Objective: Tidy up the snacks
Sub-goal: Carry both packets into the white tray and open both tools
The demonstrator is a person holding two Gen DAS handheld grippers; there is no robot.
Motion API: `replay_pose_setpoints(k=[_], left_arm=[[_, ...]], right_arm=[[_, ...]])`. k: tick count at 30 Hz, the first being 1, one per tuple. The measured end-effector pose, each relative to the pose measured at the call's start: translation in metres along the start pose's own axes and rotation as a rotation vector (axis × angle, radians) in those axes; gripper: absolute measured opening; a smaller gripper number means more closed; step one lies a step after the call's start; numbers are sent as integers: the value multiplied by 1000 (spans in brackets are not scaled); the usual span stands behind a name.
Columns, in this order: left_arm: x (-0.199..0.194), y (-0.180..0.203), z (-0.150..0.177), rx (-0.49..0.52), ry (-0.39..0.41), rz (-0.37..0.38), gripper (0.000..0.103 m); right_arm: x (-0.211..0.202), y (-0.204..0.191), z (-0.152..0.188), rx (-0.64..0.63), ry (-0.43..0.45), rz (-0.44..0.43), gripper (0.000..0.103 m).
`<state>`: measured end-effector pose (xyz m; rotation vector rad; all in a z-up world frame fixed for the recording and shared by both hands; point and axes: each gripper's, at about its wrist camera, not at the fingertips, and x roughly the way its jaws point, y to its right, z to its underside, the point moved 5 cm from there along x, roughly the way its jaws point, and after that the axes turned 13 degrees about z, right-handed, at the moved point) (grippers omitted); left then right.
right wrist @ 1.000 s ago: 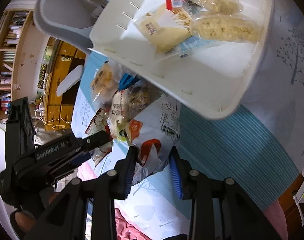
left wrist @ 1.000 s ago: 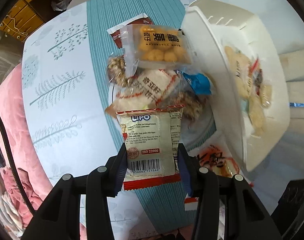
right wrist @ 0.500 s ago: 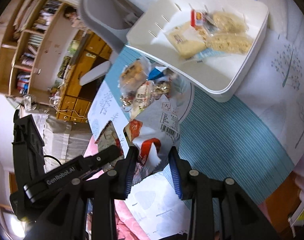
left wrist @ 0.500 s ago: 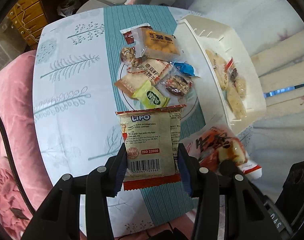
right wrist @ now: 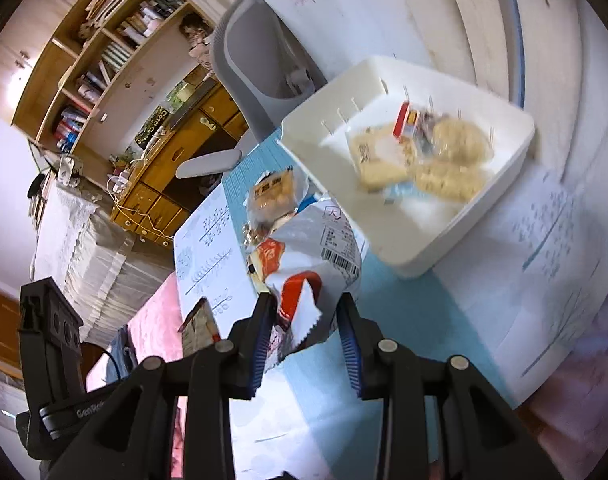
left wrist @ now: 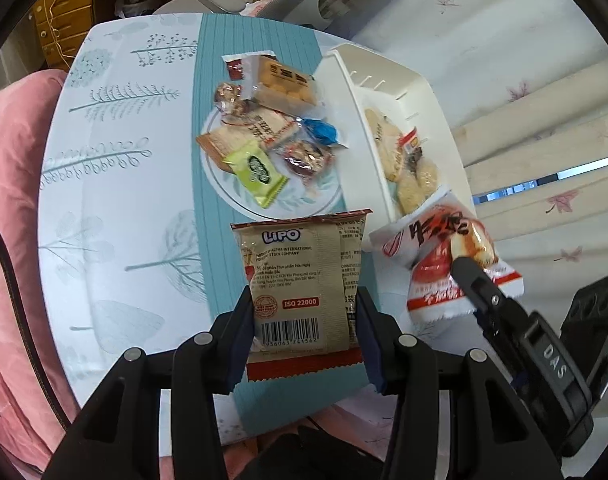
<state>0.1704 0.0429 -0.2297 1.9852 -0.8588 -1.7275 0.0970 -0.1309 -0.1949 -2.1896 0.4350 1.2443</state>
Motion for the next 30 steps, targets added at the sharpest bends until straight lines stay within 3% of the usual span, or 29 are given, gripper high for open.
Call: replay_pose_setpoints(k=[16, 30], left_arm=[[50, 87, -14, -48, 127, 45, 46], [115, 127, -29, -142, 219, 121, 46]], right_arm=[[-6, 67, -76, -223, 22, 70, 33], [6, 111, -142, -423, 52, 126, 33]])
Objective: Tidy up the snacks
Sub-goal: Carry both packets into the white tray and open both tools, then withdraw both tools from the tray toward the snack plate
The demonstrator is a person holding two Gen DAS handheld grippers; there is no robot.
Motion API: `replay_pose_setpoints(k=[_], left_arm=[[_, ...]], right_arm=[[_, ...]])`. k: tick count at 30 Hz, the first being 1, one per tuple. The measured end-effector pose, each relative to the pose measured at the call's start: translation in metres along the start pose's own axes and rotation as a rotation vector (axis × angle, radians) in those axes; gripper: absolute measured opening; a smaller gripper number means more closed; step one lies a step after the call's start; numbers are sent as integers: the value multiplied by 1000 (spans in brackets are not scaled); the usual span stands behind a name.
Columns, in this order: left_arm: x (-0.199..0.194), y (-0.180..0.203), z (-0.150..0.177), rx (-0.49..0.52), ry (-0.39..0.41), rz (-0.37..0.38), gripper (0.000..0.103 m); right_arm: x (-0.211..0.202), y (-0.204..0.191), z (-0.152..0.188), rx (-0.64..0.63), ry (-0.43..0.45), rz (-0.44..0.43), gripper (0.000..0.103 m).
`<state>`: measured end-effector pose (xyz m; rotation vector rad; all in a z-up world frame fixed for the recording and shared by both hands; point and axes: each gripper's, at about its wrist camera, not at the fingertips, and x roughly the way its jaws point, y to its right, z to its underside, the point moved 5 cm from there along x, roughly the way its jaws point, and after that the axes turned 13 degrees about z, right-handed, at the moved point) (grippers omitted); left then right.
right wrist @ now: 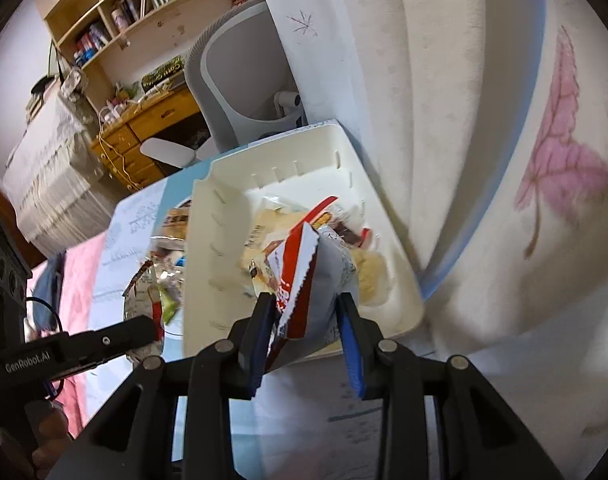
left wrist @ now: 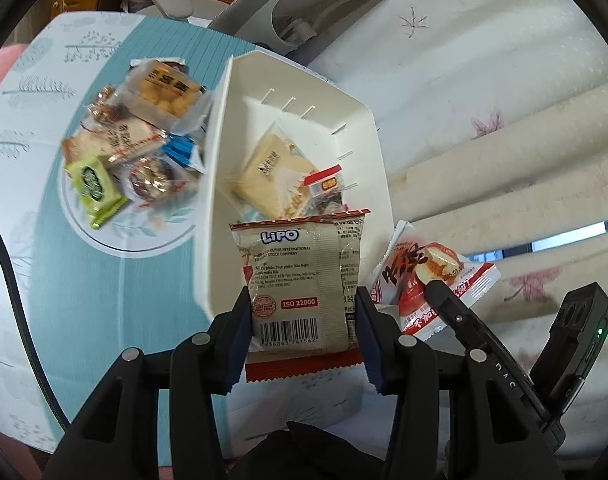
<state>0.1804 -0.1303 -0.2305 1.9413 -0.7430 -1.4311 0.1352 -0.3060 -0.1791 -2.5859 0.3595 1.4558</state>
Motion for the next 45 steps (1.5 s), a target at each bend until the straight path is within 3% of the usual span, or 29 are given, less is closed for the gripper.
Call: replay_pose_setpoints(k=[7, 9, 11, 25, 40, 45], left_arm=[[23, 9, -1, -30, 31, 14, 49], [26, 11, -2, -31, 37, 16, 69], [28, 11, -2, -32, 36, 5, 75], [24, -9, 6, -92, -21, -25, 75], [-48, -66, 7, -81, -19, -78, 75], [-78, -81, 2, -23, -29, -90, 75]], right_arm=[[5, 14, -12, -63, 29, 32, 33], [8, 15, -13, -77, 23, 41, 35], [12, 18, -13, -79, 6, 43, 35], [20, 12, -5, -55, -75, 16, 48], [17, -58, 30, 7, -219, -55, 49], [7, -86, 40, 80, -238, -63, 56]])
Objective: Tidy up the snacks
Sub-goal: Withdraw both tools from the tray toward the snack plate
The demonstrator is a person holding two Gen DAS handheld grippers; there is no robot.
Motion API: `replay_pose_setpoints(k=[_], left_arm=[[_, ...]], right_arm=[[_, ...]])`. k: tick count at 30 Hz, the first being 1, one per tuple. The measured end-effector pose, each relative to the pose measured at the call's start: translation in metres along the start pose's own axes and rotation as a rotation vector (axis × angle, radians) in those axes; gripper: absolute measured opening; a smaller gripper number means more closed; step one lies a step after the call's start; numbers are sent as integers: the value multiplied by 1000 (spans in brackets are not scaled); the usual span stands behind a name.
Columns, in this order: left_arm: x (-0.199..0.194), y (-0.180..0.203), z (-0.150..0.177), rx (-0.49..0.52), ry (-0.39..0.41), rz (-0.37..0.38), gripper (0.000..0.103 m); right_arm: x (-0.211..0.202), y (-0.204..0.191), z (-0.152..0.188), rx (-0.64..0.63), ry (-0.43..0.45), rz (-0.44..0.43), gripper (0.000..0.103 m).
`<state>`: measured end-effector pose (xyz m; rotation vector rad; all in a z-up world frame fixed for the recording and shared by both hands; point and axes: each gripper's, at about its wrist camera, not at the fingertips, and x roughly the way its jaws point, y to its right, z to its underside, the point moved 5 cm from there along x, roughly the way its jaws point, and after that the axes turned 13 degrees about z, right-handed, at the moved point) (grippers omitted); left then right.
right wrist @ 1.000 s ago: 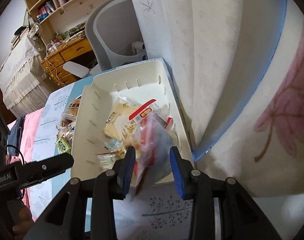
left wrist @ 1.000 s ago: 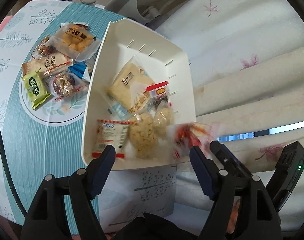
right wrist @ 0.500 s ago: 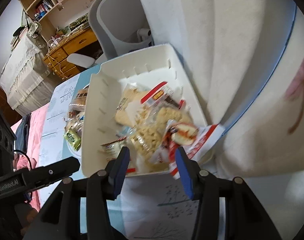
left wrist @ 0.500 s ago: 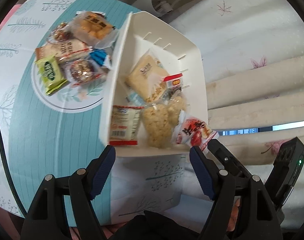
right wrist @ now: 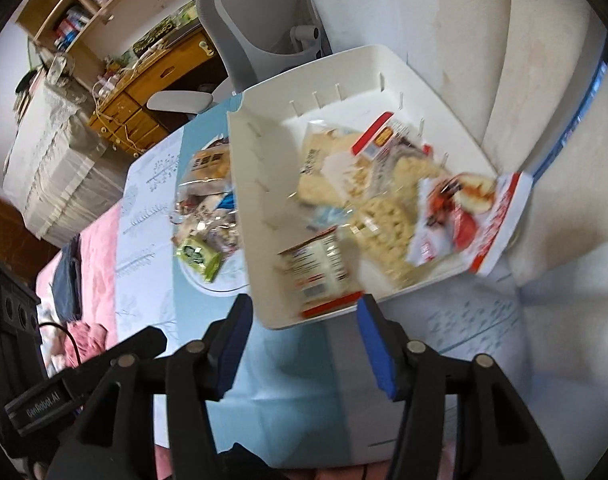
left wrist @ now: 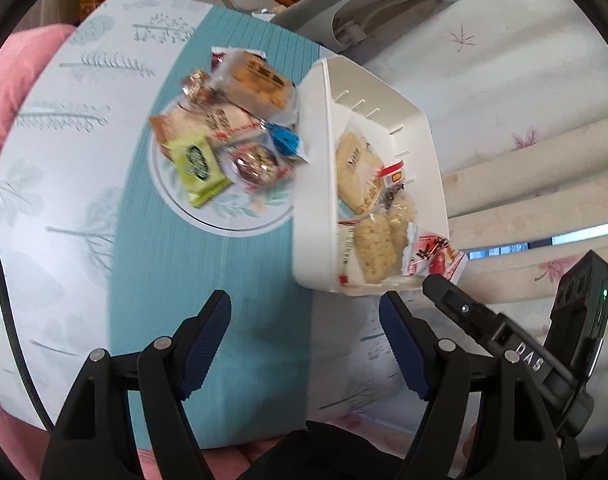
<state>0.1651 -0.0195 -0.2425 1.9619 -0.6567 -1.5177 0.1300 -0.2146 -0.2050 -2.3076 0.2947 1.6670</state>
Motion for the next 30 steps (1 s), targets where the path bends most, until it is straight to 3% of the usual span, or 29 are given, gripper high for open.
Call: replay_pose_setpoints(k=[12, 14, 27, 30], left_arm=[[-65, -48, -22, 138, -25, -48, 75], [-71, -55, -28, 169, -36, -58, 75], [-78, -92, -72, 419, -139, -109, 75], [-75, -98, -80, 440, -151, -104, 75]], right_arm=[[7, -70, 28, 159, -69, -82, 63], [9, -79, 30, 189, -79, -88, 68], [39, -108, 48, 512, -241, -95, 72], [49, -113, 47, 571, -276, -96, 80]])
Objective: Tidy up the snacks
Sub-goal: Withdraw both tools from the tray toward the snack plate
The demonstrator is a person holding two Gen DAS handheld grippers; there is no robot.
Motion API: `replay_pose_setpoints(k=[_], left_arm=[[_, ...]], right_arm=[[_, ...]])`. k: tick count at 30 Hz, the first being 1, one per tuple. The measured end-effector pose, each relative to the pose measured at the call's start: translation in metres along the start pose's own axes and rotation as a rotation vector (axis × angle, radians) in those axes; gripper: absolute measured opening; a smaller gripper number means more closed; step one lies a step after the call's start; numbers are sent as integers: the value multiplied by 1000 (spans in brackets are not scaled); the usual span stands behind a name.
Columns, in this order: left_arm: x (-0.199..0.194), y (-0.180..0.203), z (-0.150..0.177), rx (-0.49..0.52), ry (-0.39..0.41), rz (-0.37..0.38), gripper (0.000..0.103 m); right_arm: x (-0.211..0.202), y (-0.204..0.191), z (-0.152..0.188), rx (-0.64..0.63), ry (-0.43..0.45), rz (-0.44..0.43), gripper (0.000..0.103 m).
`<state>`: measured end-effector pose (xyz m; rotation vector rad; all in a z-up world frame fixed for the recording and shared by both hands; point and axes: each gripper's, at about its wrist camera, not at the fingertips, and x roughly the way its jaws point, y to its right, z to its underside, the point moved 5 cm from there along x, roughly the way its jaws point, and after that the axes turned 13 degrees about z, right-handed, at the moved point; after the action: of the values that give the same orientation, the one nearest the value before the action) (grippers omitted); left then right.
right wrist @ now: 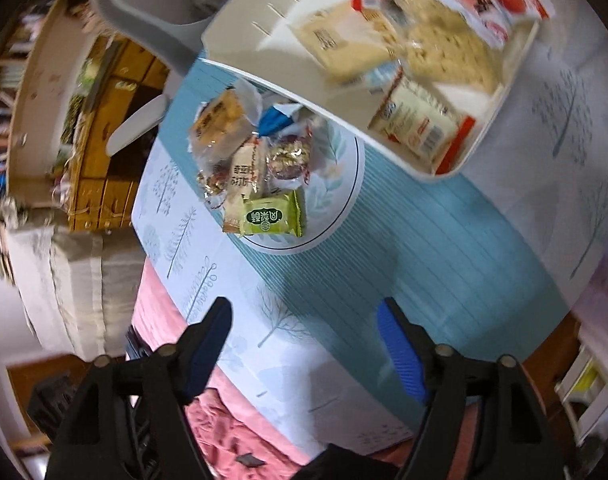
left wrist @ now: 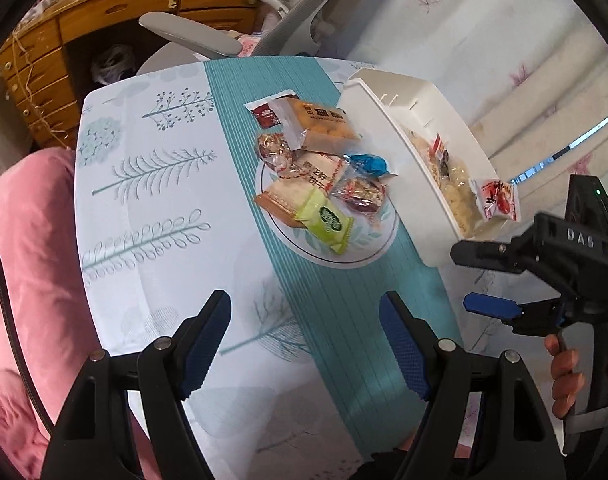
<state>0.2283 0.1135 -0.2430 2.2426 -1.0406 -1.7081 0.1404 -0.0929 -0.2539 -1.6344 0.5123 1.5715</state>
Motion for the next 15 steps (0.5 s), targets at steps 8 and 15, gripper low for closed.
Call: replay_pose_setpoints(k=[8, 15], left_arm=[[18, -34, -18, 4, -33, -26, 75], [39, -52, -43, 30, -80, -32, 75]], right_arm=[[30, -24, -8, 73, 15, -54, 82], [68, -40, -18, 66, 39, -20, 82]])
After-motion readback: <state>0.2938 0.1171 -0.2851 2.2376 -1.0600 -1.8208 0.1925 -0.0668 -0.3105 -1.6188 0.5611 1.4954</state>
